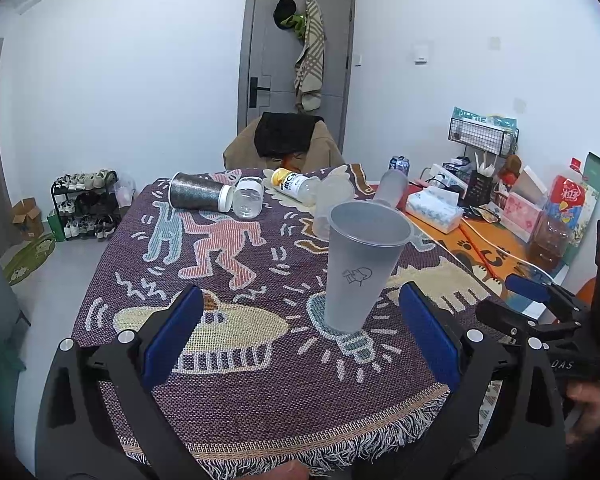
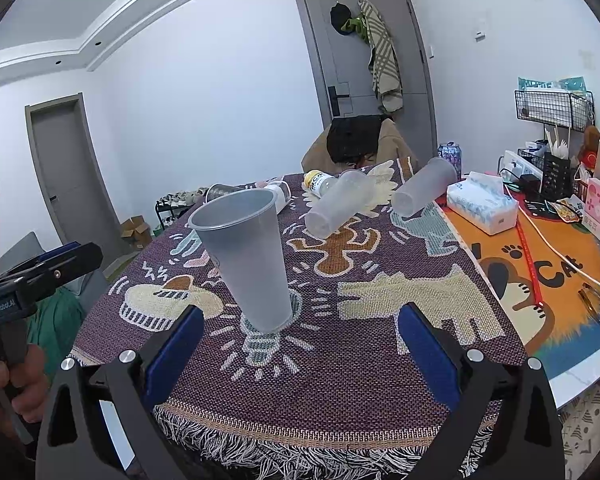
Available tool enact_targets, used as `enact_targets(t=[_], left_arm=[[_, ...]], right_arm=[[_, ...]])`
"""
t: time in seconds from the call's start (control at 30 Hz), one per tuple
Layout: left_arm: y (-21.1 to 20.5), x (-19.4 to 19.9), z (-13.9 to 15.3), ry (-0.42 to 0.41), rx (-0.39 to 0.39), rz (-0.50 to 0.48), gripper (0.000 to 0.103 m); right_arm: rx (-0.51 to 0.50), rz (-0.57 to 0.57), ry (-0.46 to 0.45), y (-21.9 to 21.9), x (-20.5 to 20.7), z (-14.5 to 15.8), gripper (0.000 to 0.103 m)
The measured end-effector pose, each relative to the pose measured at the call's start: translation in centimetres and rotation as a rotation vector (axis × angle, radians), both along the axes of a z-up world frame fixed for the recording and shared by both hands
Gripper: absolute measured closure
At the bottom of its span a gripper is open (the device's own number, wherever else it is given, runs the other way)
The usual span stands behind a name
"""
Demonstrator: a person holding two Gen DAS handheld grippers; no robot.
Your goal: Flip cup upright
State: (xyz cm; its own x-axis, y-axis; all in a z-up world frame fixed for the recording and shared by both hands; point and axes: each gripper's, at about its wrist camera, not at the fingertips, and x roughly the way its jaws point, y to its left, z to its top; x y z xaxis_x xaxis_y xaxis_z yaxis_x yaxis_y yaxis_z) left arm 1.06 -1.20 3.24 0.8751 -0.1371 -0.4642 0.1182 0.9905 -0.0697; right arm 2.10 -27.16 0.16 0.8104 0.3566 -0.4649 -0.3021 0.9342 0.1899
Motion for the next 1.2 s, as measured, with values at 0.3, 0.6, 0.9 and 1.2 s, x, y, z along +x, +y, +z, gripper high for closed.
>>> enact_targets(t=[0.3, 0.6, 0.9, 1.2], left_arm=[[0.11, -0.07, -0.06, -0.001, 0.001, 0.005, 0.006], [0.21, -0.04, -0.16, -0.002, 0.005, 0.006, 0.006], [0.16, -0.15, -0.18, -0.006, 0.006, 0.006, 0.006], [0.07, -0.10, -0.16, -0.009, 0.010, 0.004, 0.006]], right_arm=[[0.007, 0.003, 0.001, 0.00, -0.12, 0.09, 0.008], [0.009, -0.002, -0.002, -0.09, -0.04, 0.14, 0.008], [0.008, -0.008, -0.005, -0.39, -0.19, 0.26, 0.008], [0.009, -0.010, -0.004, -0.43, -0.20, 0.36, 0.008]])
